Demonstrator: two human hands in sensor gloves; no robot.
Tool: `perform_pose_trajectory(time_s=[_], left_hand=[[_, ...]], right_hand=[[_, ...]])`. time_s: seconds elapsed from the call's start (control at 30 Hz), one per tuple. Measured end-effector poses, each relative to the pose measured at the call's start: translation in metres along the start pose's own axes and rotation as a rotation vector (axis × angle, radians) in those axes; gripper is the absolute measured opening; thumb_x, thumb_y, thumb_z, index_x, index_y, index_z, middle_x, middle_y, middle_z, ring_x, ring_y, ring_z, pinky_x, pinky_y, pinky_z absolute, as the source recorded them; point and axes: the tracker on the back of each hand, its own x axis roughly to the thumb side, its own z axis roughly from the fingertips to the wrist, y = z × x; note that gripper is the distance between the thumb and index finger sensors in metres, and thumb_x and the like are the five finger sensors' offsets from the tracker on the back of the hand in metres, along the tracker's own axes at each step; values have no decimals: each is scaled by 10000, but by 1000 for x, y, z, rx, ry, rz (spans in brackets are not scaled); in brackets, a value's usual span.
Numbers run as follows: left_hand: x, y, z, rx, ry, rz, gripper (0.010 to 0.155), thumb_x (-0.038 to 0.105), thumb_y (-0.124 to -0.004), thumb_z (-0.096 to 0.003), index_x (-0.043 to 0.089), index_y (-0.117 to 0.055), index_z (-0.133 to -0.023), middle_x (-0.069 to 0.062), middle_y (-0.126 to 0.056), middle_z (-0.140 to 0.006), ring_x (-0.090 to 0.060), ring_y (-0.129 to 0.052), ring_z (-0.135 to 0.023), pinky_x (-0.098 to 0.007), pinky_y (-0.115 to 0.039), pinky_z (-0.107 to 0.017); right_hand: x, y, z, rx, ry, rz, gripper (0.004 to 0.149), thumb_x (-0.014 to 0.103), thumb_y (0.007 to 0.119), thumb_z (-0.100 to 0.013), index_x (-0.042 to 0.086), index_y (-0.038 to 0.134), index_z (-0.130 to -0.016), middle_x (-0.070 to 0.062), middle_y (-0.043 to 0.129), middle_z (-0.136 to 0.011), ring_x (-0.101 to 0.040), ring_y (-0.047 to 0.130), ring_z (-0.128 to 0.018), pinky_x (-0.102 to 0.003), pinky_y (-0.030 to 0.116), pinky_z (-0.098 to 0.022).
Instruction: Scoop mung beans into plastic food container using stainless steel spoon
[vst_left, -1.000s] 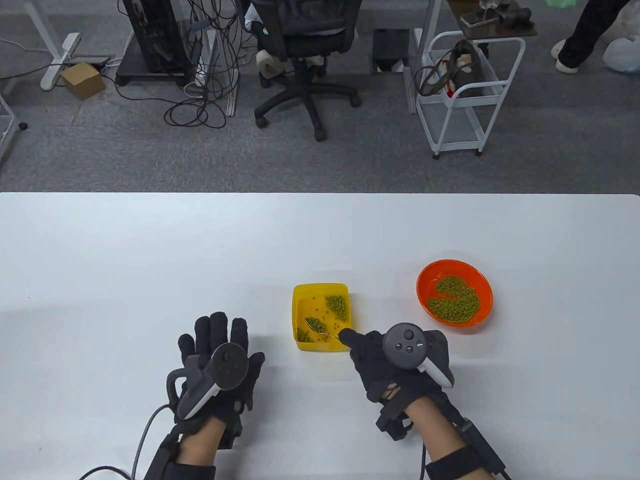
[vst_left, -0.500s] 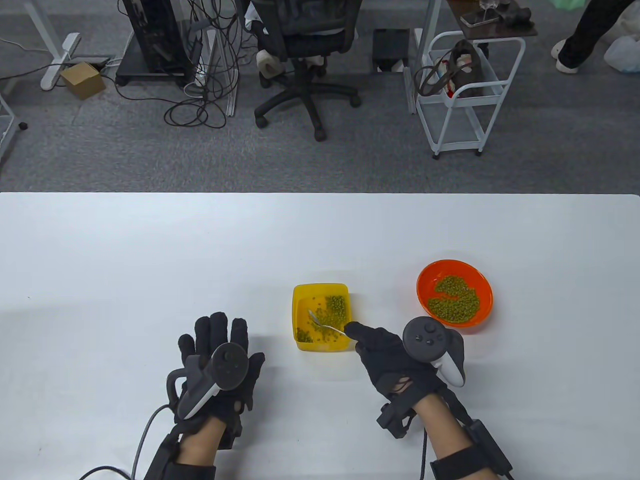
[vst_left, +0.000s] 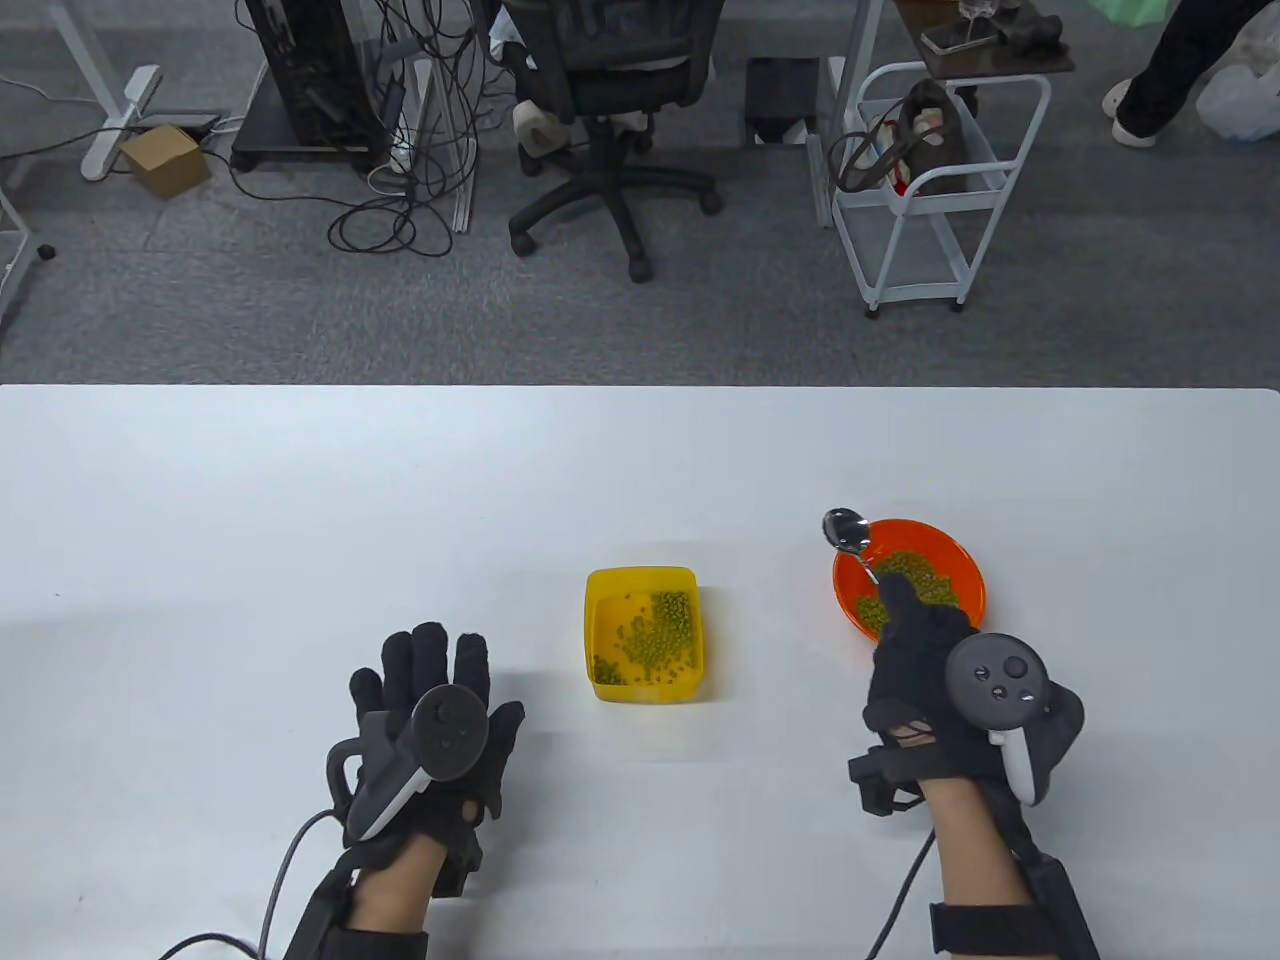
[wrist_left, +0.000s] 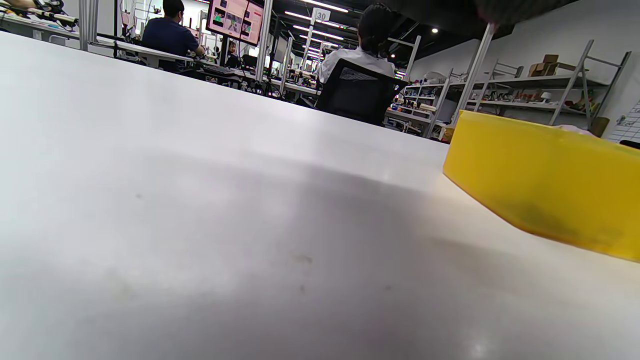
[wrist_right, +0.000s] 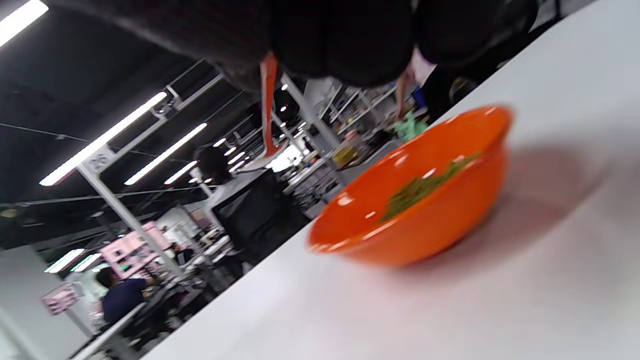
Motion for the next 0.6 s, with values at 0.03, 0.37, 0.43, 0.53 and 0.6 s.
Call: perform_pose_trajectory(time_s=[0.03, 0.37, 0.43, 0.53, 0.6], left_hand=[[0, 0, 0, 0, 0, 0, 773, 584, -606, -460, 290, -241, -1074, -128, -32, -1115, -416, -59, -1028, -692, -67, -665], [0, -1, 0, -7, 0, -4, 774, 584, -605, -460, 290, -239, -1074, -127, -31, -1115, -417, -58, -1028, -692, -67, -665], [0, -1, 0, -7, 0, -3, 772, 584, -605, -460, 291, -241, -1074, -128, -33, -1115, -417, -59, -1028, -692, -67, -665], [1, -2, 0, -10, 0, -5, 772, 584, -606, -460, 291, -241, -1074, -129, -33, -1115, -417, -59, -1028, -692, -67, -665], [1, -2, 0, -10, -3, -6, 773, 584, -605, -460, 290, -239, -1074, -127, -32, -1115, -417, -58, -1028, -691, -67, -665]], right_hand=[[-6, -3, -2, -9, 13, 27, 432, 267, 717, -552, 272, 698, -984, 35, 748, -804, -232, 786, -676, -541, 637, -630], [-40, 2, -12, 73, 77, 200, 436, 271, 720, -551, 256, 698, -986, 26, 767, -847, -205, 831, -624, -519, 683, -602], [-39, 8, -12, 136, 77, 242, 440, 279, 709, -556, 261, 680, -994, 32, 747, -861, -206, 818, -644, -522, 669, -614], [-41, 17, -12, 145, 72, 305, 442, 290, 698, -558, 274, 667, -998, 34, 730, -875, -204, 808, -664, -522, 657, -626], [-44, 23, -12, 162, 86, 289, 454, 296, 693, -558, 286, 638, -1008, 35, 716, -882, -208, 803, -671, -525, 653, -625]])
